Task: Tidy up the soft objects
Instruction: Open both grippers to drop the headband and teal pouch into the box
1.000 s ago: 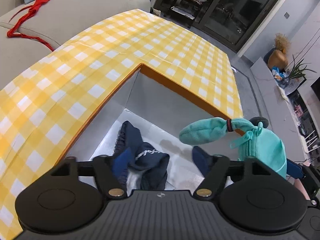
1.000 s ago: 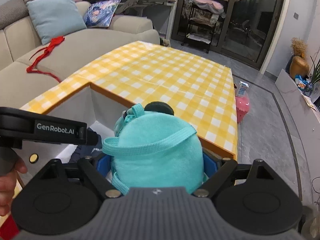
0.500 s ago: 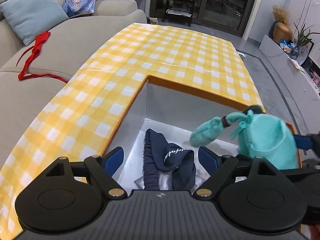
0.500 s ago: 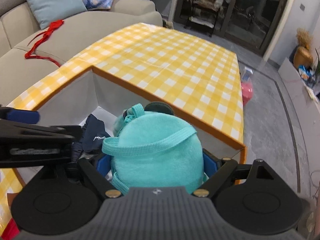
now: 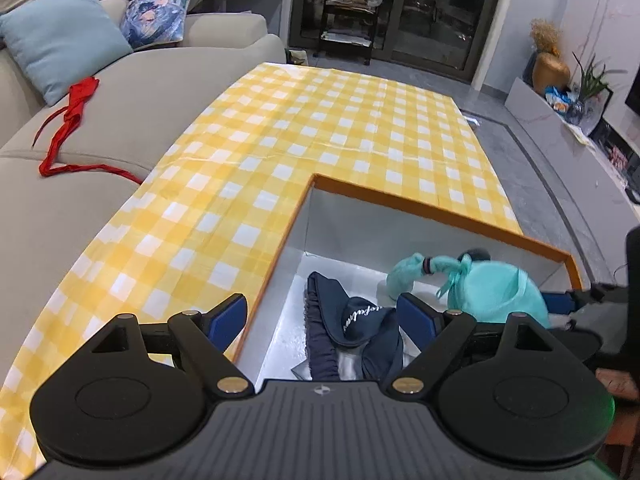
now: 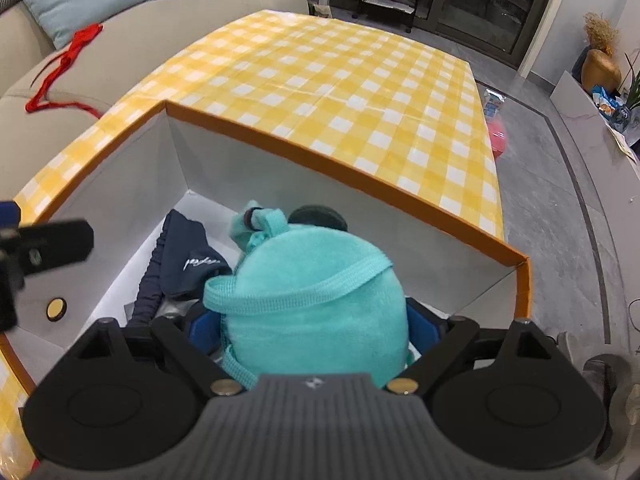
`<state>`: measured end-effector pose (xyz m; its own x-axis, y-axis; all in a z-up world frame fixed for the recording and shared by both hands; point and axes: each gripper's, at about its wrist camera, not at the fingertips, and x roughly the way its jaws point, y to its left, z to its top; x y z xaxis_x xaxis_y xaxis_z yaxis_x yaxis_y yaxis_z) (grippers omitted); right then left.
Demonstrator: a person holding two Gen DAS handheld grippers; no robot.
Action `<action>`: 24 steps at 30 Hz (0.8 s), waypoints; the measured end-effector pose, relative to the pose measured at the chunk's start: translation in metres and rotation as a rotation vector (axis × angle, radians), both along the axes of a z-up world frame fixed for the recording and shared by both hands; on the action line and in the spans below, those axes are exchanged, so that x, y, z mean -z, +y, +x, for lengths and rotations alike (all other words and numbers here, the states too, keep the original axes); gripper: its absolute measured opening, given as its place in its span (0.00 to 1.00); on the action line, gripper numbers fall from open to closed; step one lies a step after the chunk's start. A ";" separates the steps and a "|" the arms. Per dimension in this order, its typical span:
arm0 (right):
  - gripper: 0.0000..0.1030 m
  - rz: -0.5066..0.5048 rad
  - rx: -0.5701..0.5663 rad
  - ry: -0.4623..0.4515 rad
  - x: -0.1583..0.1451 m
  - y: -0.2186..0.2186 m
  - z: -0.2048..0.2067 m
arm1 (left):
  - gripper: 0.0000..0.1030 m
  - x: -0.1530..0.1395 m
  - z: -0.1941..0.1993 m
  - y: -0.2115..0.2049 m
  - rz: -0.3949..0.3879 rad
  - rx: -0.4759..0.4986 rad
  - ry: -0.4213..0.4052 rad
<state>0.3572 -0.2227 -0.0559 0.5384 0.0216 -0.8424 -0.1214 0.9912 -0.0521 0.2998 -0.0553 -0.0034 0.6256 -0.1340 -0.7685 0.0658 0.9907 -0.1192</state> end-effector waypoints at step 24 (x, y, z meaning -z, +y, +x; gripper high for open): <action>0.98 -0.020 0.040 -0.111 -0.060 0.018 -0.062 | 0.97 -0.039 -0.024 0.022 -0.071 0.015 -0.060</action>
<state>0.2951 -0.2047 0.0043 0.6285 -0.0176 -0.7776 -0.0741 0.9938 -0.0824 0.2758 -0.0331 0.0356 0.6676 -0.1967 -0.7181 0.0900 0.9787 -0.1844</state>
